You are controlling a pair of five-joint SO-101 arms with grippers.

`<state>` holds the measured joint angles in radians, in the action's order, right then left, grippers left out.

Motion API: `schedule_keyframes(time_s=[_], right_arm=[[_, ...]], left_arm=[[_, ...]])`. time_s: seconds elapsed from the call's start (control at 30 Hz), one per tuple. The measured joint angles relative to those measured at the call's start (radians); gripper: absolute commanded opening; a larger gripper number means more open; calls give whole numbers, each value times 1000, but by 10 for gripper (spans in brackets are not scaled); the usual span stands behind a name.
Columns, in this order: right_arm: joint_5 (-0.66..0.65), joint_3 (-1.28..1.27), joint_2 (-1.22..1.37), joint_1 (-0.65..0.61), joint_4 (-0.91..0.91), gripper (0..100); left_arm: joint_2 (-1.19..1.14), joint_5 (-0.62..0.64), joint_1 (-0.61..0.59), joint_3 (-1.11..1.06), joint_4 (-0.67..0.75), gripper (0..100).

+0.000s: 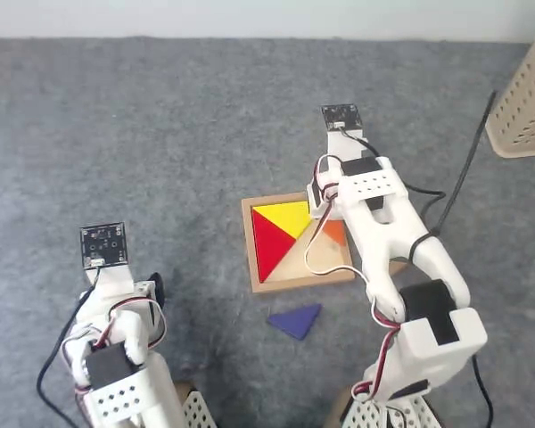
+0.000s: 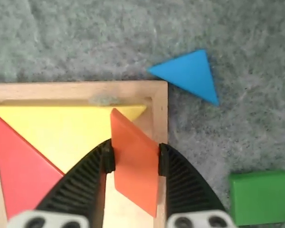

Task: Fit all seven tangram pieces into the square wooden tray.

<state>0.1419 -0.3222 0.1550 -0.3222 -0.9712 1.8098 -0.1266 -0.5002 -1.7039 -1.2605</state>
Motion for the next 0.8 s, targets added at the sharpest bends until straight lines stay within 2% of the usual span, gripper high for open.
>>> schedule_keyframes(time_s=[0.7,0.8], right_arm=[[-17,-35,0,-61,0,100],[-17,-35,0,-63,0,131]], left_arm=[[0,0,0,0,0,225],[0,0,0,0,0,225]])
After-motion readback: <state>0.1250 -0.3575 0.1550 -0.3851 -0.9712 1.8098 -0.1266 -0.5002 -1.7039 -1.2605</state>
